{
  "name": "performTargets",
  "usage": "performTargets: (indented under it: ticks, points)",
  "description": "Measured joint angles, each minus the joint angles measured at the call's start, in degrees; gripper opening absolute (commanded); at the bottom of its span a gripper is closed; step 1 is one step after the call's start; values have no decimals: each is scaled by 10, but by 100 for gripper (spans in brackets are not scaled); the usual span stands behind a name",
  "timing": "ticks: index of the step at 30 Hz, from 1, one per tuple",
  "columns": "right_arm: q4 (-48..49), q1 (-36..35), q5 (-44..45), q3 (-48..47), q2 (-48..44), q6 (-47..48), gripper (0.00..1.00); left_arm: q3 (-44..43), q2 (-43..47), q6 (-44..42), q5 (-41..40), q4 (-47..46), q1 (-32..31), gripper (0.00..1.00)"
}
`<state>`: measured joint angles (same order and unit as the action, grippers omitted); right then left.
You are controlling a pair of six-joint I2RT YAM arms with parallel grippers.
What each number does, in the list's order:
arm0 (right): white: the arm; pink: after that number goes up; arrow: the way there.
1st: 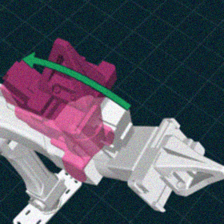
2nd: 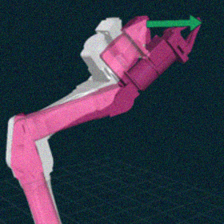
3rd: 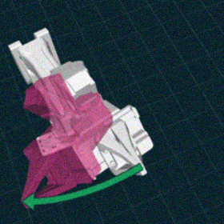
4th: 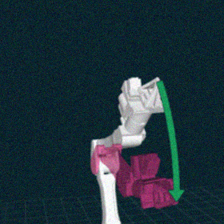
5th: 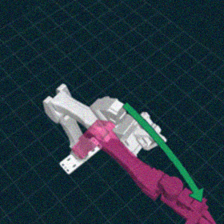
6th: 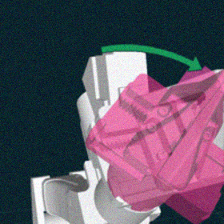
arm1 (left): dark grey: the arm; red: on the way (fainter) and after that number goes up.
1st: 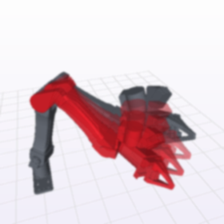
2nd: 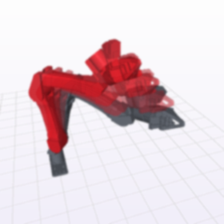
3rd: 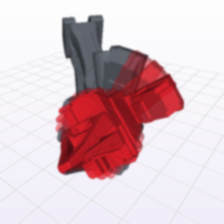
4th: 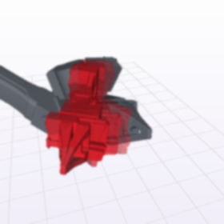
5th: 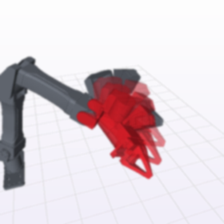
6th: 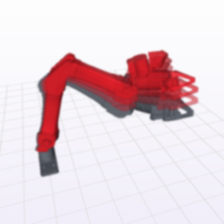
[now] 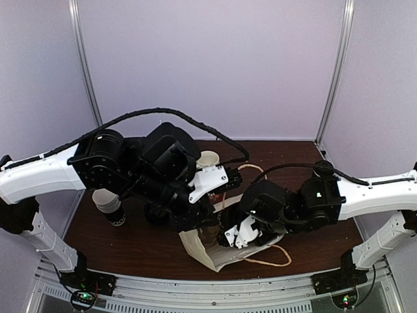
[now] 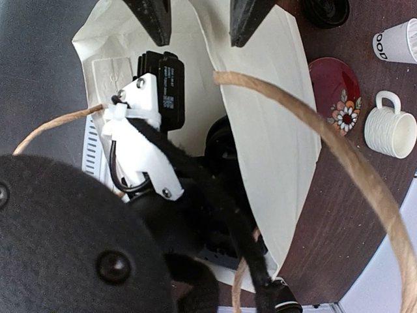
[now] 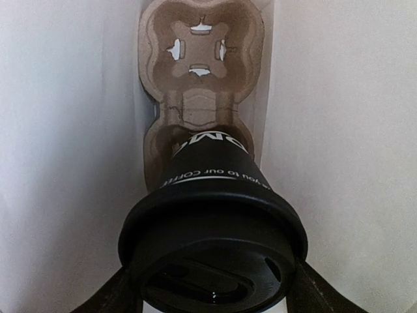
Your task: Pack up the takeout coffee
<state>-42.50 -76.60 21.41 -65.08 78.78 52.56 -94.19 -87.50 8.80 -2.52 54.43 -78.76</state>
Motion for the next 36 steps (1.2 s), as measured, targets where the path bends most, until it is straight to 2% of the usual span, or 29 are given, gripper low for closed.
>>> performTargets:
  ticks: [27,36]
  points:
    - [40,34,-16,0,48,2,57,30,23,-8,-1,-19,0,31]
    - [41,43,-28,-4,71,0,57,35,38,-10,-30,-21,0,51]
